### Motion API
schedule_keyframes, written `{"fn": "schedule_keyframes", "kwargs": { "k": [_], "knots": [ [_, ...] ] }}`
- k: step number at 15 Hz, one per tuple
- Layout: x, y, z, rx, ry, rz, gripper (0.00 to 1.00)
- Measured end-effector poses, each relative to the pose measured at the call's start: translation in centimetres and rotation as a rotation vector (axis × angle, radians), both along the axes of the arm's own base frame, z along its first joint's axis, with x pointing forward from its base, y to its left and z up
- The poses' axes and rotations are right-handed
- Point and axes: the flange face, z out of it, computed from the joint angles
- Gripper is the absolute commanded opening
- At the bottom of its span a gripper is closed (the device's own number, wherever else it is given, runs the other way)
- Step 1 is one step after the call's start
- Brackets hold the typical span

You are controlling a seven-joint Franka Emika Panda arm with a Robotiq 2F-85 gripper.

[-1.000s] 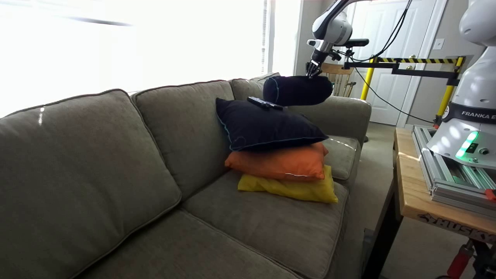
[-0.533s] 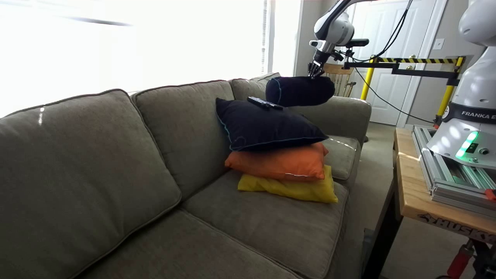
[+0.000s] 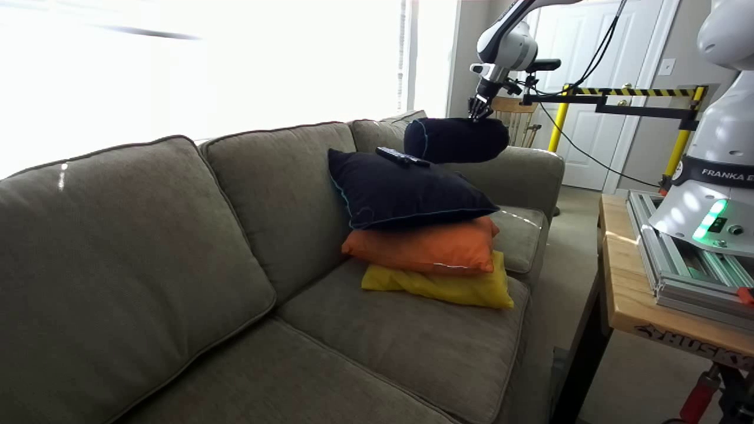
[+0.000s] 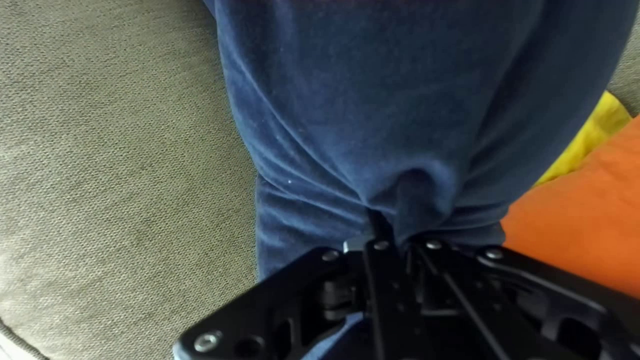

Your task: Place the topmost pillow on the right side of the sofa.

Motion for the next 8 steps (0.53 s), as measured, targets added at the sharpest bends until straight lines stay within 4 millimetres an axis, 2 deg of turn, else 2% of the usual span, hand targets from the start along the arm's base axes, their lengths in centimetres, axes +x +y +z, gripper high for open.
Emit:
{"fn": "schedule_keyframes", "kwargs": {
  "k": [6,7,8],
  "knots": [
    [0.06,0.04,-0.02,0.000,0.000,0.001,0.01],
    [0.08,0.03,0.01,0.000,0.000,0.001,0.31],
    [0.11,0.03,0.05,-0.001,-0.001,0.001,0.33]
  ]
}}
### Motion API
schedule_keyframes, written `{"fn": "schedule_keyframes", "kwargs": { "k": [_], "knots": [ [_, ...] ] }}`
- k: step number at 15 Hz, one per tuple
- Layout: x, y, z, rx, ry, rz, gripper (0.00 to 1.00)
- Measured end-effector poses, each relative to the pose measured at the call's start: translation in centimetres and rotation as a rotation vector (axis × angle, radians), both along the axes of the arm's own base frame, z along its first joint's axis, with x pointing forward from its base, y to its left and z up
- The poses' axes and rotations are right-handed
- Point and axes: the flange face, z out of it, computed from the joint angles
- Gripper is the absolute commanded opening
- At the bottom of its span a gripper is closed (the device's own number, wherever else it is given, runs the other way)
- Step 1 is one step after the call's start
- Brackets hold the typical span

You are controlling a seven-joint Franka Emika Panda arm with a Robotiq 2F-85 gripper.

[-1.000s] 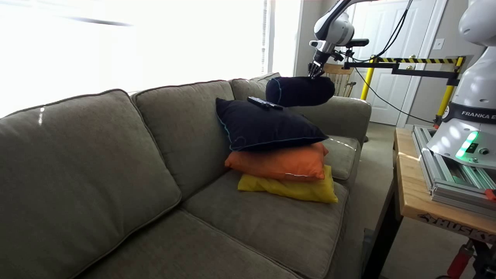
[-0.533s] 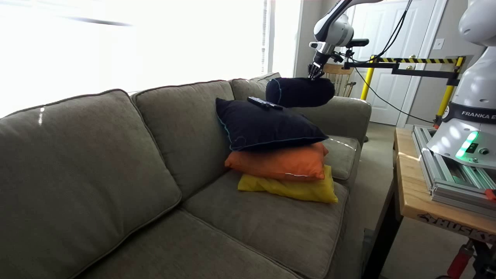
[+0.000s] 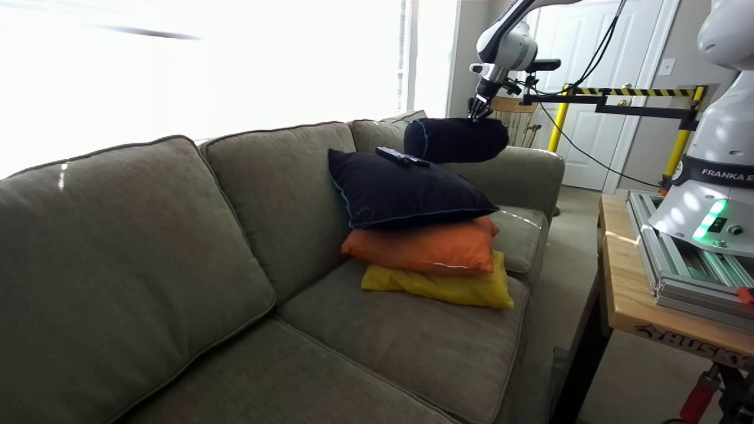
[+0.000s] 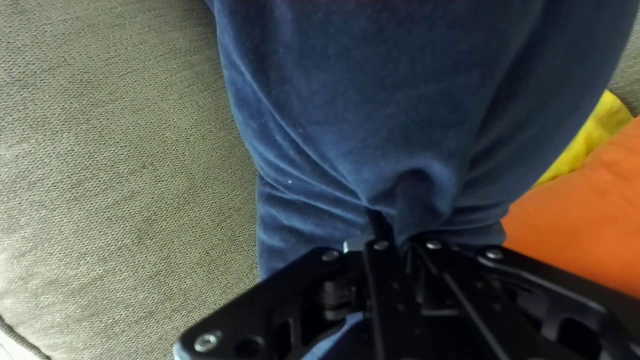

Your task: Place the topmost pillow on the right side of the sofa.

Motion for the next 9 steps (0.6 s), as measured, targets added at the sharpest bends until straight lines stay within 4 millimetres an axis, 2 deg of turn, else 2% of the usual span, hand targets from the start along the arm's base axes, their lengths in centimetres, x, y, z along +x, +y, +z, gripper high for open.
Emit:
{"fn": "schedule_keyframes", "kwargs": {
  "k": [9],
  "knots": [
    [0.9,-0.8,2.1,-0.021,-0.037,-0.023,0.95]
  ]
}}
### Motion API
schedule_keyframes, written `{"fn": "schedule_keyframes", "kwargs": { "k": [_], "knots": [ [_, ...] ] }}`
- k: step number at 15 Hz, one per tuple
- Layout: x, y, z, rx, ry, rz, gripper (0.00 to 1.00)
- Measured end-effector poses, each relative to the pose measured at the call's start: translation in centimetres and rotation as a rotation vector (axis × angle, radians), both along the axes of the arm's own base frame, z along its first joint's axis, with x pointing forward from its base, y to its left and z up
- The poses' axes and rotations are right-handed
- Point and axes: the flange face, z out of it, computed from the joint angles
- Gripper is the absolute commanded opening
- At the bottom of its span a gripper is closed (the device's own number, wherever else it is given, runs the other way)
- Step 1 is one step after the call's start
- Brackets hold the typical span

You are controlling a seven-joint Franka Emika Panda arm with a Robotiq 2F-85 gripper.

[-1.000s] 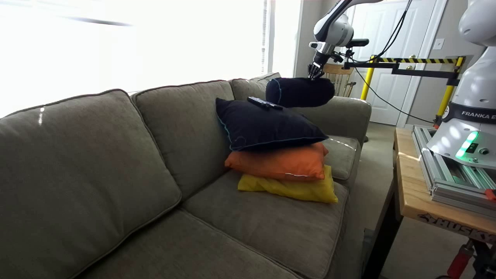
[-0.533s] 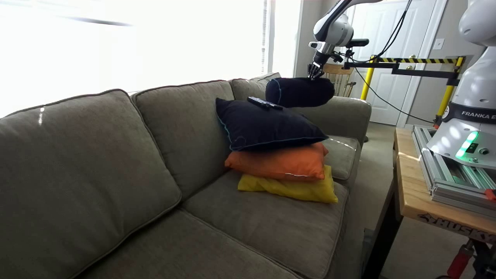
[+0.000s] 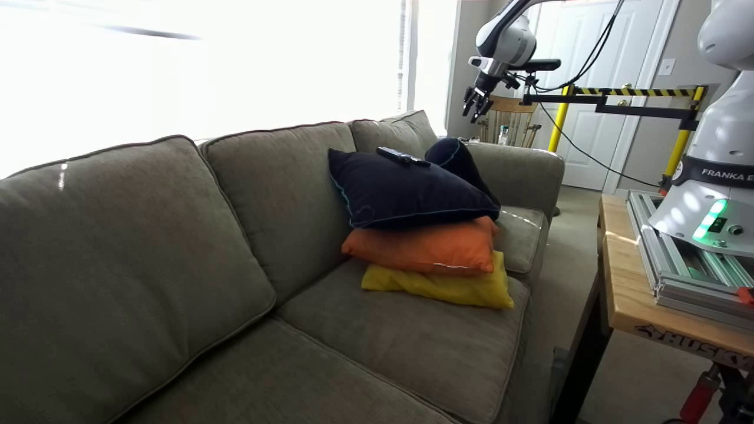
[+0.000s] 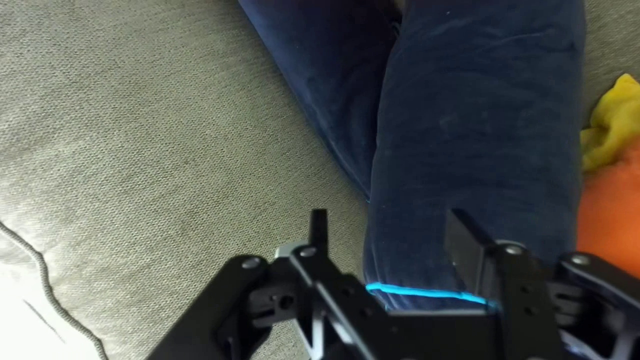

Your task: Place the topmost pillow on the right side of the sofa.

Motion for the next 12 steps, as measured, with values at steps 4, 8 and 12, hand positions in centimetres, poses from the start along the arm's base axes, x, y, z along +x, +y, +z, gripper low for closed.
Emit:
{"fn": "schedule_keyframes", "kwargs": {
  "k": [4,8,12],
  "knots": [
    [0.2,-0.1,0.5,-0.002,-0.009,-0.008,1.00],
    [0.7,0.1,0.8,0.009,-0.017,-0.020,1.00],
    [1.5,1.1,1.0,0.068,-0.013,-0.031,1.00]
  ]
}}
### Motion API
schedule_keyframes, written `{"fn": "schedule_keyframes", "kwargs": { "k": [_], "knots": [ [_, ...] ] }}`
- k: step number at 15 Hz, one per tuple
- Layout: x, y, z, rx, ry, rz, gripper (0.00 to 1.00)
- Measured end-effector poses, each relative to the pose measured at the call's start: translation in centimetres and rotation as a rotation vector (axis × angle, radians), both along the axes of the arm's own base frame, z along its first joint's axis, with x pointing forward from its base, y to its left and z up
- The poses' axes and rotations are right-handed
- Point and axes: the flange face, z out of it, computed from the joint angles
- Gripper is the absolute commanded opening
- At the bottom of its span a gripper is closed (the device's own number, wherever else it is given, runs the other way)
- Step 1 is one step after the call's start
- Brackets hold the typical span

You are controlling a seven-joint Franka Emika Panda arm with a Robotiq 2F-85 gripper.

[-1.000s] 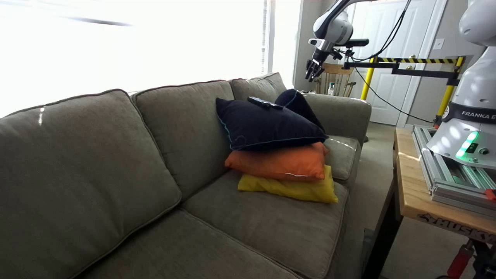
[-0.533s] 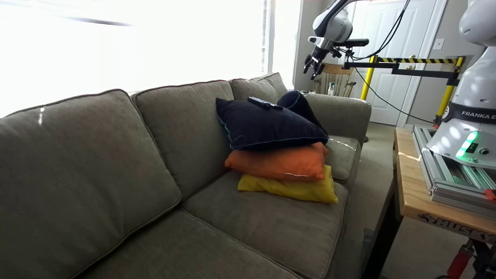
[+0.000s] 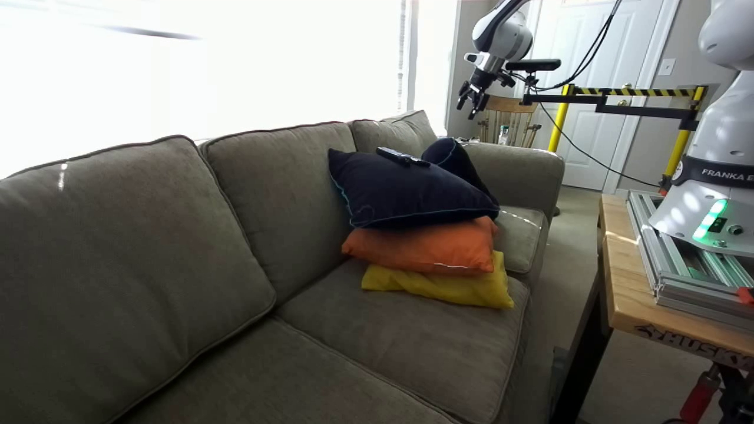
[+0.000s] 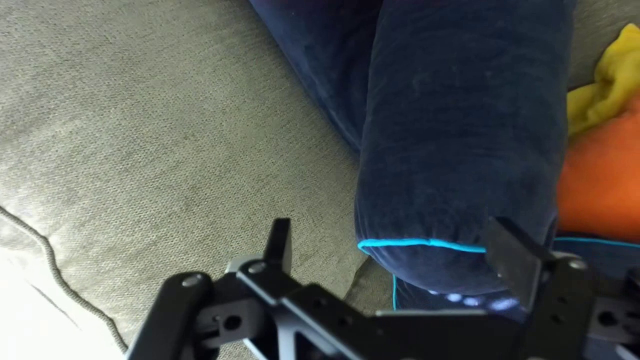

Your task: Place the topmost pillow on the right side of the sofa.

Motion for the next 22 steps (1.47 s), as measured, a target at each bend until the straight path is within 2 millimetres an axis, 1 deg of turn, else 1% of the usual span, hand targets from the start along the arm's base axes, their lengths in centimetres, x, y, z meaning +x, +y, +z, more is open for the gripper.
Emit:
{"fn": "schedule_keyframes", "kwargs": {
  "k": [3,6,9,12,17,22],
  "knots": [
    [0.8,1.4,-0.3,0.061,0.011,0.002,1.00],
    [1.8,3.3,-1.0,0.118,0.024,0.015,1.00],
    [2.9,5.1,-2.1,0.149,0.040,0.032,1.00],
    [3.7,6.5,-3.4,0.160,0.056,0.051,1.00],
    [4.4,7.7,-6.3,0.153,0.098,0.075,1.00],
    [4.5,8.0,-8.8,0.091,0.179,0.121,1.00]
  ]
}}
